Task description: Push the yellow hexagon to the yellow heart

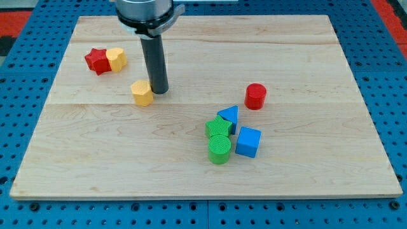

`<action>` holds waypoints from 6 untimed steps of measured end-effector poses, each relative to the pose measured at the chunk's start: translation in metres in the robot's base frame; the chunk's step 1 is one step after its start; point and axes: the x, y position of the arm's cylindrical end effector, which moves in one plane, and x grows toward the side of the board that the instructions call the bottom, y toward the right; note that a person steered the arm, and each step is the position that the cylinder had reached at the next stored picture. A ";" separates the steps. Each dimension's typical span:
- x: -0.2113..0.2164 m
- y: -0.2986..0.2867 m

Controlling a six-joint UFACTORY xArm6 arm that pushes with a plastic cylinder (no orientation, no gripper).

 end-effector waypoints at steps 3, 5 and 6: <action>0.054 0.008; 0.024 -0.008; 0.016 -0.033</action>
